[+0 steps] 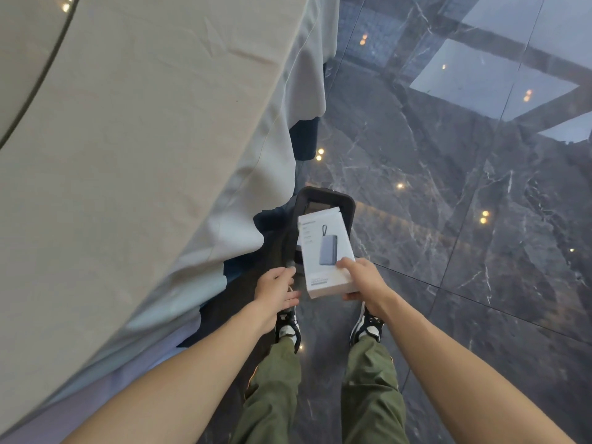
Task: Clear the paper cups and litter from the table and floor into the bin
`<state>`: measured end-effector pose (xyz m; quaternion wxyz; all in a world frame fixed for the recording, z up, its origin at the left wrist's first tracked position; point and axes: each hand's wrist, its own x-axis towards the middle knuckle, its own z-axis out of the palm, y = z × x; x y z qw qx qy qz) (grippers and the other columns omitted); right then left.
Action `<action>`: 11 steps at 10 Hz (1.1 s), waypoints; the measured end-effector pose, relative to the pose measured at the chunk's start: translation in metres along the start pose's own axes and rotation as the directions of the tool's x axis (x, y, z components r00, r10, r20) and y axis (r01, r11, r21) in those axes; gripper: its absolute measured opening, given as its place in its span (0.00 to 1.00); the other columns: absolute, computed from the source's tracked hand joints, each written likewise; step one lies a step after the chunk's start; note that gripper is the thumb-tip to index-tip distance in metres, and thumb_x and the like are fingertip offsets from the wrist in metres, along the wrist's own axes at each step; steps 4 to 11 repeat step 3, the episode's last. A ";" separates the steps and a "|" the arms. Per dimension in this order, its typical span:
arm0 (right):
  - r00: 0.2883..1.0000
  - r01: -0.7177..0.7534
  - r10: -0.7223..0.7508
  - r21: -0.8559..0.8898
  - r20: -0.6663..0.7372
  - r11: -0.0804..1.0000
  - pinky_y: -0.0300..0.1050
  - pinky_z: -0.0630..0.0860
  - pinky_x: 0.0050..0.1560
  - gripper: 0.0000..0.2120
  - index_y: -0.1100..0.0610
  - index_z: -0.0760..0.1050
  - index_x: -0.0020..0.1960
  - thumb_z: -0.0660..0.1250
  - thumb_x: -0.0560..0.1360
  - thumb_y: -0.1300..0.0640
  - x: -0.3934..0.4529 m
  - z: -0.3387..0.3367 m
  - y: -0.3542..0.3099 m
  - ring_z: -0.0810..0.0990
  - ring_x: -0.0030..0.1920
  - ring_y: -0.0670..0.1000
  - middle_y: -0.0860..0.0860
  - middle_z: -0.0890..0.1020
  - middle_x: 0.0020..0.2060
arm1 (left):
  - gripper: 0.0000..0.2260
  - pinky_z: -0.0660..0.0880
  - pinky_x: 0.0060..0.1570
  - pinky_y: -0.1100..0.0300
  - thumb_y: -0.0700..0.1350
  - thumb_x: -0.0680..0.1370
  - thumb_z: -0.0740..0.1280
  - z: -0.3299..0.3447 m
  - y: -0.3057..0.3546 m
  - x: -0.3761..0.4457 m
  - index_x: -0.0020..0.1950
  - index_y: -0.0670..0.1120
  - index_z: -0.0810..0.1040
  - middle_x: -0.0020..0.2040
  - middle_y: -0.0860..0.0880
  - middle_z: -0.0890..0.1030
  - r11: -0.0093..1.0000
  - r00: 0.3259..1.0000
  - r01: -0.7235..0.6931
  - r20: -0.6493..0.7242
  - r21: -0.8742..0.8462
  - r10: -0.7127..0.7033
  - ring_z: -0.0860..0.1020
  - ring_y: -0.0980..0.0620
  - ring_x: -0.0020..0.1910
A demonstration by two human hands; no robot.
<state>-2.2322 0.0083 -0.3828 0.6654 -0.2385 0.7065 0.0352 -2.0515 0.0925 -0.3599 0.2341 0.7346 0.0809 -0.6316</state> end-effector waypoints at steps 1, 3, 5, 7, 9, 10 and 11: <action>0.998 0.009 -0.008 0.012 -0.065 1.000 0.48 0.82 0.34 0.11 0.58 0.72 0.57 0.66 0.78 0.54 0.005 0.009 -0.014 0.83 0.41 0.54 0.56 0.83 0.46 | 0.16 0.82 0.60 0.49 0.47 0.85 0.66 -0.001 0.000 0.001 0.72 0.45 0.75 0.64 0.42 0.82 0.999 0.999 0.011 0.035 0.037 -0.013 0.85 0.42 0.58; 0.999 0.016 -0.017 -0.034 -0.039 0.999 0.56 0.86 0.42 0.20 0.63 0.72 0.60 0.68 0.79 0.48 0.019 0.026 -0.026 0.85 0.48 0.58 0.59 0.82 0.52 | 0.13 0.82 0.57 0.50 0.47 0.84 0.67 -0.006 -0.005 0.009 0.67 0.46 0.78 0.59 0.43 0.84 0.999 1.000 0.009 0.009 0.037 -0.009 0.85 0.43 0.57; 0.999 0.016 -0.017 -0.034 -0.039 0.999 0.56 0.86 0.42 0.20 0.63 0.72 0.60 0.68 0.79 0.48 0.019 0.026 -0.026 0.85 0.48 0.58 0.59 0.82 0.52 | 0.13 0.82 0.57 0.50 0.47 0.84 0.67 -0.006 -0.005 0.009 0.67 0.46 0.78 0.59 0.43 0.84 0.999 1.000 0.009 0.009 0.037 -0.009 0.85 0.43 0.57; 0.999 0.016 -0.017 -0.034 -0.039 0.999 0.56 0.86 0.42 0.20 0.63 0.72 0.60 0.68 0.79 0.48 0.019 0.026 -0.026 0.85 0.48 0.58 0.59 0.82 0.52 | 0.13 0.82 0.57 0.50 0.47 0.84 0.67 -0.006 -0.005 0.009 0.67 0.46 0.78 0.59 0.43 0.84 0.999 1.000 0.009 0.009 0.037 -0.009 0.85 0.43 0.57; 0.999 0.016 -0.017 -0.034 -0.039 0.999 0.56 0.86 0.42 0.20 0.63 0.72 0.60 0.68 0.79 0.48 0.019 0.026 -0.026 0.85 0.48 0.58 0.59 0.82 0.52 | 0.13 0.82 0.57 0.50 0.47 0.84 0.67 -0.006 -0.005 0.009 0.67 0.46 0.78 0.59 0.43 0.84 0.999 1.000 0.009 0.009 0.037 -0.009 0.85 0.43 0.57; 0.999 0.016 -0.017 -0.034 -0.039 0.999 0.56 0.86 0.42 0.20 0.63 0.72 0.60 0.68 0.79 0.48 0.019 0.026 -0.026 0.85 0.48 0.58 0.59 0.82 0.52 | 0.13 0.82 0.57 0.50 0.47 0.84 0.67 -0.006 -0.005 0.009 0.67 0.46 0.78 0.59 0.43 0.84 0.999 1.000 0.009 0.009 0.037 -0.009 0.85 0.43 0.57; 0.999 0.016 -0.017 -0.034 -0.039 0.999 0.56 0.86 0.42 0.20 0.63 0.72 0.60 0.68 0.79 0.48 0.019 0.026 -0.026 0.85 0.48 0.58 0.59 0.82 0.52 | 0.13 0.82 0.57 0.50 0.47 0.84 0.67 -0.006 -0.005 0.009 0.67 0.46 0.78 0.59 0.43 0.84 0.999 1.000 0.009 0.009 0.037 -0.009 0.85 0.43 0.57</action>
